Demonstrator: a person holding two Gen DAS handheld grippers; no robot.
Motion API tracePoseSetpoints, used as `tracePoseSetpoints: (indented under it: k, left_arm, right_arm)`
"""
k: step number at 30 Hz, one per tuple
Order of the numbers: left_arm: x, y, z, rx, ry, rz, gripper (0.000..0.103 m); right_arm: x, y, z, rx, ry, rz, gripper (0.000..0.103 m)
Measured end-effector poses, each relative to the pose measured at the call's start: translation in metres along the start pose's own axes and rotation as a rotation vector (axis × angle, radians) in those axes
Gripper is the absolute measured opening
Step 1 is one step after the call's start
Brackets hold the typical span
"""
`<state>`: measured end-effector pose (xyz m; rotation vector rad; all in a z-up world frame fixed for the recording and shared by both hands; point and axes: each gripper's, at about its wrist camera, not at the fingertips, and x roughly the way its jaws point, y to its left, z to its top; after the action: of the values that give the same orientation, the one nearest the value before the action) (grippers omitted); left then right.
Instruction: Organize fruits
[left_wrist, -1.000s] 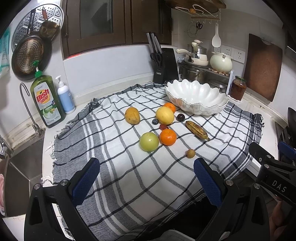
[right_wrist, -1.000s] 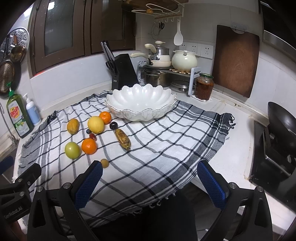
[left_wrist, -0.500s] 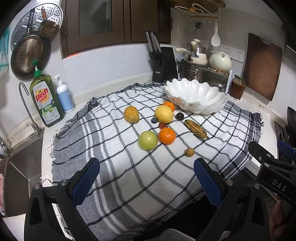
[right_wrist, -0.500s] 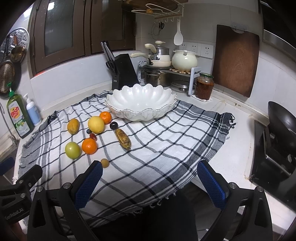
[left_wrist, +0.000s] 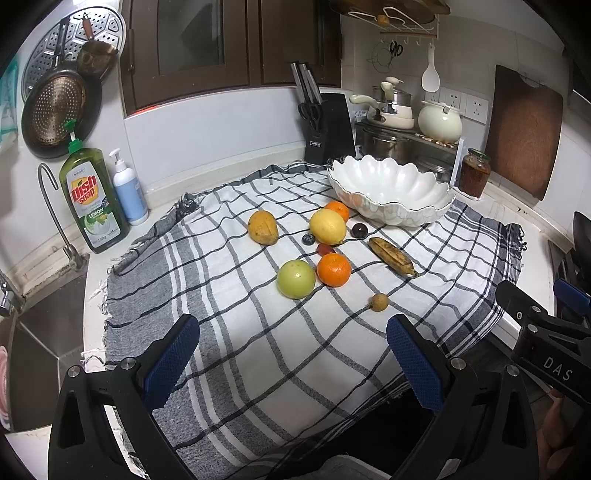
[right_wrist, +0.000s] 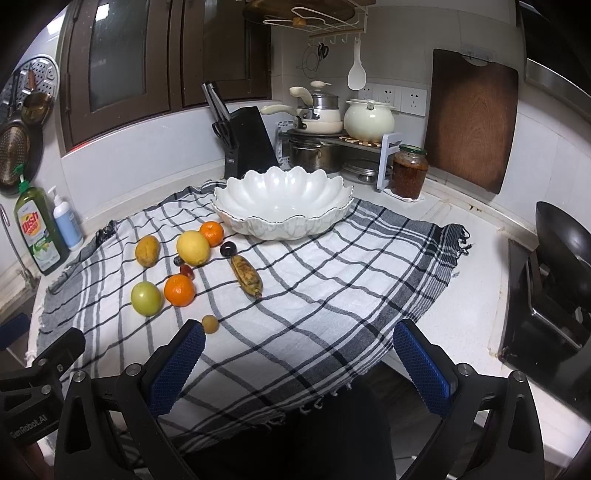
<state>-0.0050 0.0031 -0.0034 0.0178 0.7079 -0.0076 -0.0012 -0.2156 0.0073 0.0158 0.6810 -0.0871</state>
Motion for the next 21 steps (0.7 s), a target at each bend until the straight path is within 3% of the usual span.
tracePoseSetpoints:
  k: [21]
  left_arm:
    - [-0.0001,-0.0006,-0.0007,0.002,0.0,0.0,0.103]
  right_arm:
    - [-0.0002,-0.0013,0.0012,0.001,-0.001,0.001,0.103]
